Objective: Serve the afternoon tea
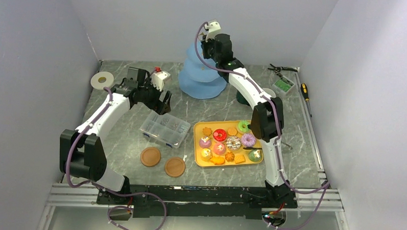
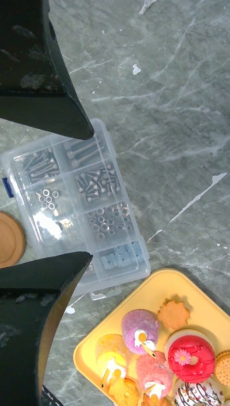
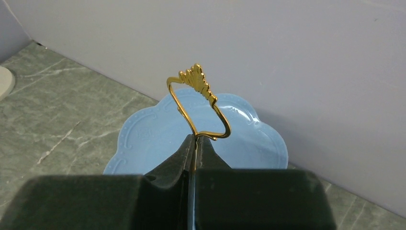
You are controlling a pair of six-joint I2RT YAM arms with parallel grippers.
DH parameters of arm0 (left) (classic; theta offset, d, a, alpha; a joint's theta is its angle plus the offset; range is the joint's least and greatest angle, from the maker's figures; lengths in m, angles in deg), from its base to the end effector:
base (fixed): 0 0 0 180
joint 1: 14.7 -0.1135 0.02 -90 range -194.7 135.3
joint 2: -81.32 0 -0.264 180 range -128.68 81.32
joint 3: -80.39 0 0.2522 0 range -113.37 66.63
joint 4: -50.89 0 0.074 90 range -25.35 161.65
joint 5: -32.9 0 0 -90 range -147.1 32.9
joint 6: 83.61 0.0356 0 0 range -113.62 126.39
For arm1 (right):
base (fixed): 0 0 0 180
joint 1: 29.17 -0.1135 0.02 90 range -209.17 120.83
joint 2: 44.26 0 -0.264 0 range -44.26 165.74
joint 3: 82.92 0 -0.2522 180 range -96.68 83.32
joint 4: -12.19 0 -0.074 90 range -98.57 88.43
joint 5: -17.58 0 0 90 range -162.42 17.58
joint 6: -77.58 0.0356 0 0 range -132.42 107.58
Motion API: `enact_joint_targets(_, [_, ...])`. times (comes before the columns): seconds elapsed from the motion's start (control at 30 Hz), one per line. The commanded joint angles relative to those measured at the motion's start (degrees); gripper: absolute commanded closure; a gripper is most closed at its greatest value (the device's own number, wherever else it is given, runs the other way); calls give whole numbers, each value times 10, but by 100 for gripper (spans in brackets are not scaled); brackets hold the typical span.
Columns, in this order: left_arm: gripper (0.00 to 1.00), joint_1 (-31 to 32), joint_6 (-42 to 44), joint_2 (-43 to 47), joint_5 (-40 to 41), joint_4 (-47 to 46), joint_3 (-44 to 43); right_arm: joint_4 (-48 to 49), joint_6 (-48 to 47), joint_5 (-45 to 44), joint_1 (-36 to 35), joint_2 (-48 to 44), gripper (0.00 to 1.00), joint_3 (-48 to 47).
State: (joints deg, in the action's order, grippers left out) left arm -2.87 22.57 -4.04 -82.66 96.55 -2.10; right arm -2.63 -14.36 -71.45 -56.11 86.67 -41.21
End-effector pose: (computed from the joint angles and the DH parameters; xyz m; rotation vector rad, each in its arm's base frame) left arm 0.3108 -0.0808 0.2845 0.7675 2.2401 -0.5009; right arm 0.4916 0.2505 0.3310 -0.4394 1.6553 0.3394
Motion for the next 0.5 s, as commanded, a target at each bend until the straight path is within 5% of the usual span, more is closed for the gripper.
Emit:
enact_joint_targets(0.0, [6,3,-17,15,-2,-10,-9,53,7,-8,-15,-70,100,64])
enact_joint_targets(0.47, [6,4,-16,57,3,20,3,151,39,-63,-50,-234,100,321])
